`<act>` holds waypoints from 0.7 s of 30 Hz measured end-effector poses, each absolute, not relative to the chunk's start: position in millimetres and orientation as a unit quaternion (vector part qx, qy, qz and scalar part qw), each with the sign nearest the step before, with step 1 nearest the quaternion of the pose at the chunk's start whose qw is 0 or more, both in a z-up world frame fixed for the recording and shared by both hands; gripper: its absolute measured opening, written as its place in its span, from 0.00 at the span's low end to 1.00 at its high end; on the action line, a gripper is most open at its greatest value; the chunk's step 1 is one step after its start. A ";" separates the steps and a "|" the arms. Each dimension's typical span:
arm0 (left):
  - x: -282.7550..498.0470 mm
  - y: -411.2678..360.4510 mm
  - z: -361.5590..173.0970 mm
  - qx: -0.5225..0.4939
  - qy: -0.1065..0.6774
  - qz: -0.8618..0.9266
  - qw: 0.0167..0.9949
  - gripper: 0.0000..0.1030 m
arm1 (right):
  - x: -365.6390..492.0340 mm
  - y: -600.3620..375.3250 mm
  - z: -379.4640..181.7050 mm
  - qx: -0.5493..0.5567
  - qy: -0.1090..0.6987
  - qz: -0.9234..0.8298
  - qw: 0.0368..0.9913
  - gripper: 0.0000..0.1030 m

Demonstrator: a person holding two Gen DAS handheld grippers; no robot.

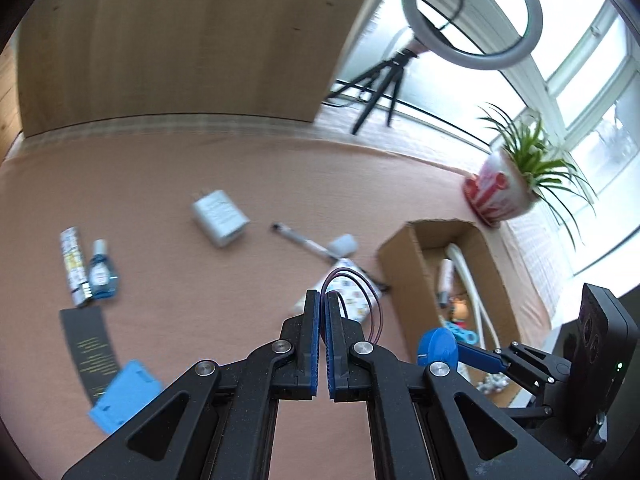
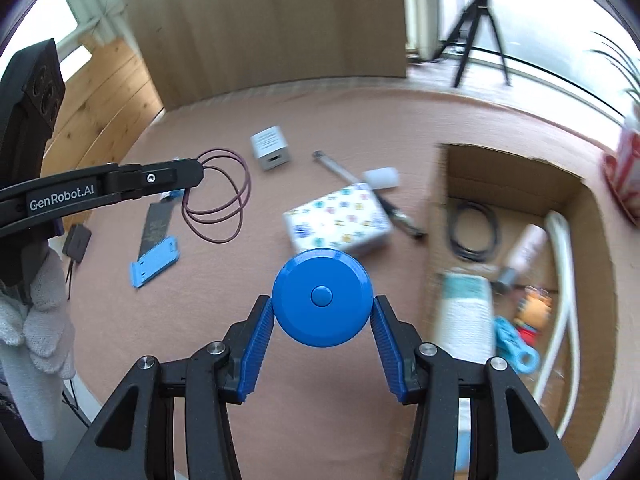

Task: Organize objects
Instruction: 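Carry the tape measure and the red cord over the cardboard box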

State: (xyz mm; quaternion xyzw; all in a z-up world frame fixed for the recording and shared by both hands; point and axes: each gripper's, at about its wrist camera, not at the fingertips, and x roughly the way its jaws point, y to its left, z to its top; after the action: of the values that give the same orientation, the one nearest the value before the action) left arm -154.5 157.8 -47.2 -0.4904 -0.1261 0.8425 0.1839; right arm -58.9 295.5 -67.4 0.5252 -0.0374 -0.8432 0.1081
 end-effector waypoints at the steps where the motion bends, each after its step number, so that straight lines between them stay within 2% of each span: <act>1: -155.2 164.3 -46.7 -0.491 -0.125 0.841 0.188 0.02 | -56.1 303.7 -65.9 0.524 -0.043 -0.845 0.101 0.45; 11: -161.9 225.1 -33.9 -0.486 -0.103 0.835 0.236 0.02 | -26.7 368.7 -50.9 0.505 -0.099 -0.855 0.056 0.45; 21: -175.2 276.1 -40.7 -0.492 -0.076 0.829 0.254 0.02 | -15.8 397.5 -49.8 0.497 -0.117 -0.859 0.022 0.45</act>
State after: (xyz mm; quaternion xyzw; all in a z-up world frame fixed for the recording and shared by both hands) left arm -175.2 276.1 -40.7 -0.4923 -0.0762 0.8290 0.2542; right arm -15.8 397.5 -49.8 0.4973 -0.1167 -0.8594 0.0220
